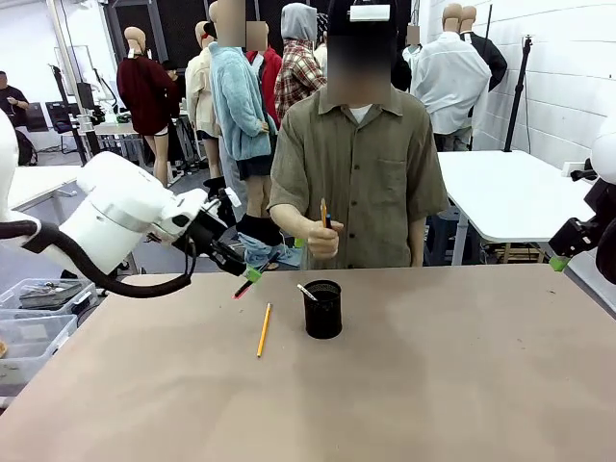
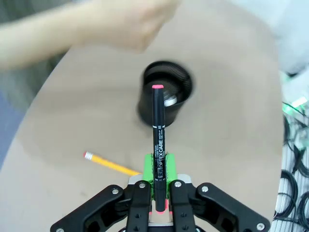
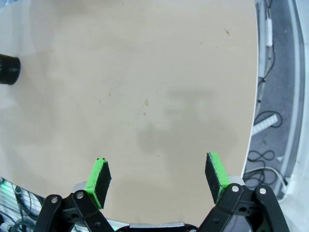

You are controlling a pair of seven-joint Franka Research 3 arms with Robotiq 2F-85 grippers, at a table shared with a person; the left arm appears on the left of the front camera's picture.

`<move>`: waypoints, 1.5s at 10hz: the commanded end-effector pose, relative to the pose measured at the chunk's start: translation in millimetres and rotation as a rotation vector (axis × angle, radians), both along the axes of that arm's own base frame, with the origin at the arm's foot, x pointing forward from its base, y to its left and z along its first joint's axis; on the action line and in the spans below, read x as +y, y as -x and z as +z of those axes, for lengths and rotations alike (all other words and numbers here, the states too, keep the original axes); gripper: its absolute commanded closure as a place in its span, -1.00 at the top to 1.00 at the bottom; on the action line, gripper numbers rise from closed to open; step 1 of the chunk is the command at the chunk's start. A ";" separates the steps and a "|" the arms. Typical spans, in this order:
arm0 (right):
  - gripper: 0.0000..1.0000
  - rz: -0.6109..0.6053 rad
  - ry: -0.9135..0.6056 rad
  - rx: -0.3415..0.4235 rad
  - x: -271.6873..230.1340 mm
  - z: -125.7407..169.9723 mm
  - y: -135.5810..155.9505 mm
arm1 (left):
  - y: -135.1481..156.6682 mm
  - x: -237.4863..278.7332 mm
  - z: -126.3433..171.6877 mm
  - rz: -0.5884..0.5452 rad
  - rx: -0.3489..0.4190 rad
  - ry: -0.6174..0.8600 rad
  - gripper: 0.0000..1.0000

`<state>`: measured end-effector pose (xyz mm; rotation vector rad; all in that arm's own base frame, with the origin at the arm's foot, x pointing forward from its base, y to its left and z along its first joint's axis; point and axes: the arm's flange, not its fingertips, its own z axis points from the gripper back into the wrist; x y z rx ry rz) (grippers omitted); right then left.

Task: Place the pens into the pen holder.
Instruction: Pick up a writing instrument from the table and place it into the Pen holder.

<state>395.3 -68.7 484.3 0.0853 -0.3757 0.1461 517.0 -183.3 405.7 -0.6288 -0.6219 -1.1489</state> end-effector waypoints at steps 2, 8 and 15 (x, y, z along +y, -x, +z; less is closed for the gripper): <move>0.95 -0.009 0.021 -0.011 1.7 -4.1 0.5 | 16.5 63.5 -35.6 -0.150 0.037 0.094 -1.00; 0.95 -0.009 0.021 -0.011 1.7 -4.1 0.5 | 123.5 144.9 16.6 -0.062 -0.124 0.059 -1.00; 0.95 -0.009 0.021 -0.011 1.7 -4.1 0.5 | 166.9 190.6 34.4 0.028 -0.254 0.184 -1.00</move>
